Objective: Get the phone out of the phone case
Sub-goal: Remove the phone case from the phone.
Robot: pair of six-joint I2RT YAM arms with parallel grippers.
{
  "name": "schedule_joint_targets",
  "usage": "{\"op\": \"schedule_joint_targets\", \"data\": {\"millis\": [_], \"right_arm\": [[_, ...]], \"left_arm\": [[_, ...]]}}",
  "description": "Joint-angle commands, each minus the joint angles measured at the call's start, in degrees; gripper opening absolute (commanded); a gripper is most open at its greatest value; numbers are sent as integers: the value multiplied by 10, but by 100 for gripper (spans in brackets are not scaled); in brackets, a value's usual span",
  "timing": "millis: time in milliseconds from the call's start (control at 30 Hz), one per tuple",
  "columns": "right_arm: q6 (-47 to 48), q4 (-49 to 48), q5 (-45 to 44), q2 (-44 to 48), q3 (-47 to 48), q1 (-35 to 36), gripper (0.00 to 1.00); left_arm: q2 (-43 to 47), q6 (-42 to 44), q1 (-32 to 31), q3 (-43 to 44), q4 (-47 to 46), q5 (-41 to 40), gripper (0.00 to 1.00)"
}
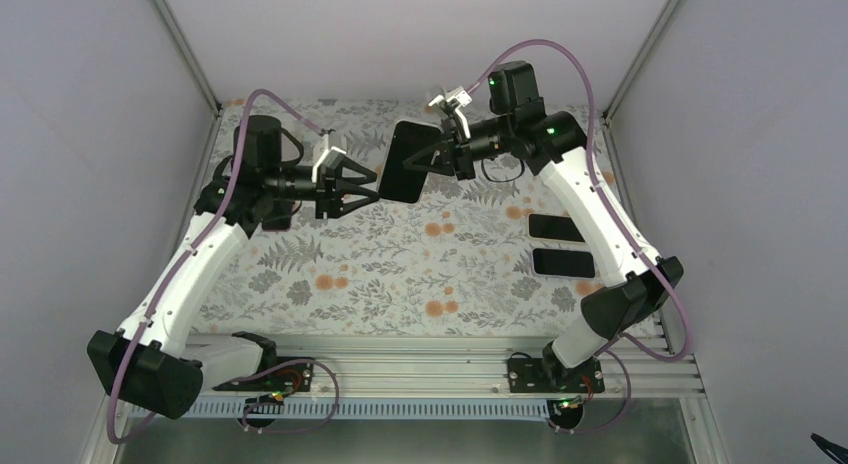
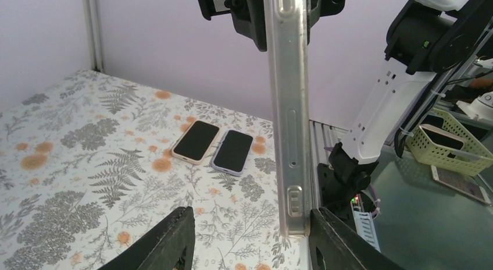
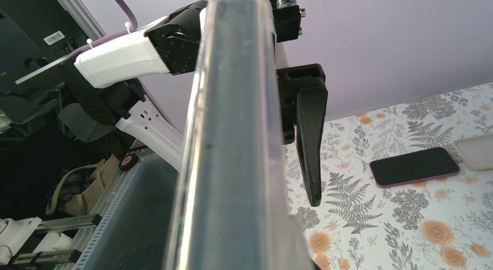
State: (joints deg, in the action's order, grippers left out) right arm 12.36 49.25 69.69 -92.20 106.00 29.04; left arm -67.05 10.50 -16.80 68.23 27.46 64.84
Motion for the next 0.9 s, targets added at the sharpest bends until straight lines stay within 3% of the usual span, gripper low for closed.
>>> {"op": "schedule_joint_targets", "data": {"millis": [0,333,867], "right_arm": [[-3,-17,55,25,-5,1,4],[8,-7,127,33,-16,-5,4],[2,-5,239,50,-44,-7,4]], "left_arm": [[-12,-11,5,-5,-20,-30,46],[-18,11,7,-18,-18,-31,37],[-9,36,6,-41,-47,26,30]]}}
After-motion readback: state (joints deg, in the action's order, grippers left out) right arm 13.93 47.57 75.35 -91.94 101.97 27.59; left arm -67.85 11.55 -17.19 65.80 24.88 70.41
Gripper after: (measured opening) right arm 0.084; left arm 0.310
